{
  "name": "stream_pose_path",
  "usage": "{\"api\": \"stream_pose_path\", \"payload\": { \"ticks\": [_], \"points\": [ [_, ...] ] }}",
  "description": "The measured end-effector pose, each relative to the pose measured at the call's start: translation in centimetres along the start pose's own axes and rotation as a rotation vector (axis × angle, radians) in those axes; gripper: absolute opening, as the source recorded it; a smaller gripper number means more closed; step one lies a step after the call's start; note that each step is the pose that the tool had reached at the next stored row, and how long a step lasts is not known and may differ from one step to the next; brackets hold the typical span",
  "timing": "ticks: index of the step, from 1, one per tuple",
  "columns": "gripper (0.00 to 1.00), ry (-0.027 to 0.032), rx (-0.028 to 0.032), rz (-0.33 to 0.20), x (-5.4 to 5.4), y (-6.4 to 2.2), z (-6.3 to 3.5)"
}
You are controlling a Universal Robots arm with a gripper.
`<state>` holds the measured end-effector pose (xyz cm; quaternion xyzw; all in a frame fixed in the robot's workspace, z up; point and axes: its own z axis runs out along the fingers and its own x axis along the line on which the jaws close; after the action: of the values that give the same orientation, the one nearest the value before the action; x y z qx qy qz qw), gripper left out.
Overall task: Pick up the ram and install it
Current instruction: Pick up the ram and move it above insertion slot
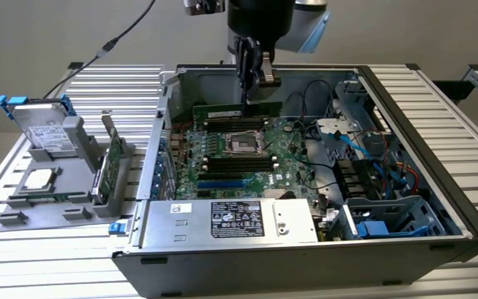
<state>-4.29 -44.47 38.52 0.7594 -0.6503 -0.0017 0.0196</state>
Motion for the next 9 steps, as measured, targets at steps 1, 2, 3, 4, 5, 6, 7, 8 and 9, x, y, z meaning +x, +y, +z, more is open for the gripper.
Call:
{"api": "stream_pose_path", "payload": {
  "ticks": [1, 2, 3, 4, 5, 6, 7, 8, 9],
  "points": [
    [0.14, 0.0008, -0.0001, 0.000, -0.4, -0.12, 0.13],
    [0.14, 0.0016, -0.0002, 0.000, -0.9, -0.24, 0.26],
    [0.14, 0.0024, -0.0004, 0.000, -1.3, -0.35, 0.41],
    [0.14, 0.0032, -0.0005, 0.000, -1.8, -0.45, 0.53],
    [0.14, 0.0041, -0.0007, 0.000, -2.3, -0.55, 0.67],
    [0.14, 0.0049, -0.0008, 0.000, -2.7, -0.65, 0.81],
    [0.14, 0.0057, -0.0009, 0.000, -3.1, -0.74, 0.94],
    [0.14, 0.0068, -0.0011, 0.000, -3.6, -0.84, 1.06],
    [0.14, 0.0093, -0.0014, 0.000, -4.0, -0.93, 1.17]
  ]
}}
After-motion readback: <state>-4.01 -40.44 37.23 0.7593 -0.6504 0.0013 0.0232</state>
